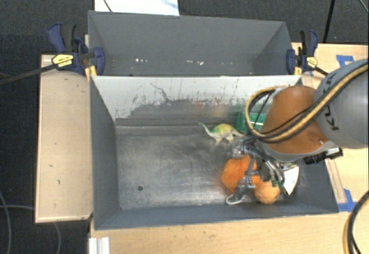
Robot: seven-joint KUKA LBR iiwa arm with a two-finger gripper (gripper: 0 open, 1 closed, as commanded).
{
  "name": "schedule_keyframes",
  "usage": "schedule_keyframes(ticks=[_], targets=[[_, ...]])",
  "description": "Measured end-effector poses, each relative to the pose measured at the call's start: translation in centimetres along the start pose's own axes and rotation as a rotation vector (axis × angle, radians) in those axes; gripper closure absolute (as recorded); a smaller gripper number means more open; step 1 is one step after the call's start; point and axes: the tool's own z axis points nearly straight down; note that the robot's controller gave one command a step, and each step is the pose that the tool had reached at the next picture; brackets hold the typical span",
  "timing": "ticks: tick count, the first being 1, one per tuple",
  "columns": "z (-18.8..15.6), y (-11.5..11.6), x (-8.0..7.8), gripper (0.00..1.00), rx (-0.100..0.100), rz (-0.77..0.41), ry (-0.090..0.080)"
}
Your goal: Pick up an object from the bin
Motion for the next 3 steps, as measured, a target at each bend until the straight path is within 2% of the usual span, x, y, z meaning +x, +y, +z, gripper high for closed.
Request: schedule_keyframes(ticks=[1,2,3], targets=[[-1.8,4.2,2.1,0.00,0.002,0.055,0.002],[1.0,2.6,1.6,0.00,-0.001,0.126,-0.007],[0.7,2.8,1.7,1.00,0.002,-0.440,-0.012]])
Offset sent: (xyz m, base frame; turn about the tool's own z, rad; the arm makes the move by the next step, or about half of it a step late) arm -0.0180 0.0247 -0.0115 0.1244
